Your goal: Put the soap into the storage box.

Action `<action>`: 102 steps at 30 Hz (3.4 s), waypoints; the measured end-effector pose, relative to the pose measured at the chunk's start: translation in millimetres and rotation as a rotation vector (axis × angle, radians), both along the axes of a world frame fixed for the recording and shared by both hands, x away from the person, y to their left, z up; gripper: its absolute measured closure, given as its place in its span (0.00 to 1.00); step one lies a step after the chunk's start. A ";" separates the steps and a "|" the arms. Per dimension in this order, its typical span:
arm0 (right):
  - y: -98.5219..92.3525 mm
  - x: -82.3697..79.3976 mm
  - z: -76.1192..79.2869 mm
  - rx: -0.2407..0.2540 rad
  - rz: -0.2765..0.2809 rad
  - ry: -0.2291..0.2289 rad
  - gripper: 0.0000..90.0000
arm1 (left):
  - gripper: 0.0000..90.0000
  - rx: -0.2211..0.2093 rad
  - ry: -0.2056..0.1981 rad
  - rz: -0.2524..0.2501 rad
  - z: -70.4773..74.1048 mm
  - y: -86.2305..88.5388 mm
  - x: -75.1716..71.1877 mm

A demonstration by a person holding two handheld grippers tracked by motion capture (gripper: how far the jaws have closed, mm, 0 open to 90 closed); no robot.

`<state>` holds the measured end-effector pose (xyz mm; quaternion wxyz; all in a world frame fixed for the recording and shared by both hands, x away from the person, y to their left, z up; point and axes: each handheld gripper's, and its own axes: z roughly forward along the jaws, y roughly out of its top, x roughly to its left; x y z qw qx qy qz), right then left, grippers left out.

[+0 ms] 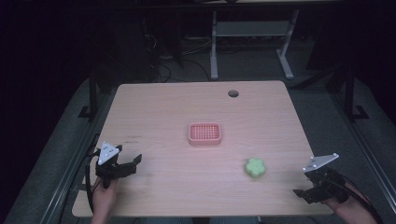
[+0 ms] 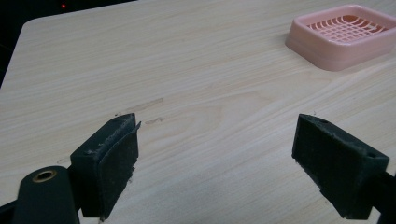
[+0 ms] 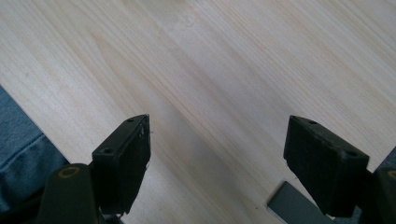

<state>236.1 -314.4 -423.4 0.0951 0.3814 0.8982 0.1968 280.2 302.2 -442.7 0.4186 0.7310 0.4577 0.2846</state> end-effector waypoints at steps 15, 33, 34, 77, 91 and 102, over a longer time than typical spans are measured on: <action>15.6 4.0 1.0 -0.003 0.023 0.003 0.22 | 0.16 0.000 0.000 -0.011 0.4 -1.3 -0.3; 52.6 21.8 26.3 -0.013 0.123 0.016 0.18 | 0.16 -0.002 0.009 -0.001 0.4 1.0 -1.5; 52.6 21.8 26.3 -0.013 0.123 0.016 0.18 | 0.16 -0.002 0.009 -0.001 0.4 1.0 -1.5; 119.5 90.6 12.5 -0.118 0.314 0.100 0.18 | 0.16 -0.017 0.008 -0.003 0.5 -0.3 -2.6; 128.3 97.9 5.2 -0.122 0.330 0.140 0.17 | 0.16 -0.017 0.013 -0.005 0.4 -1.0 -2.6; 135.2 101.6 -2.7 -0.155 0.348 0.173 0.17 | 0.16 -0.021 0.017 -0.010 0.8 -0.8 -2.5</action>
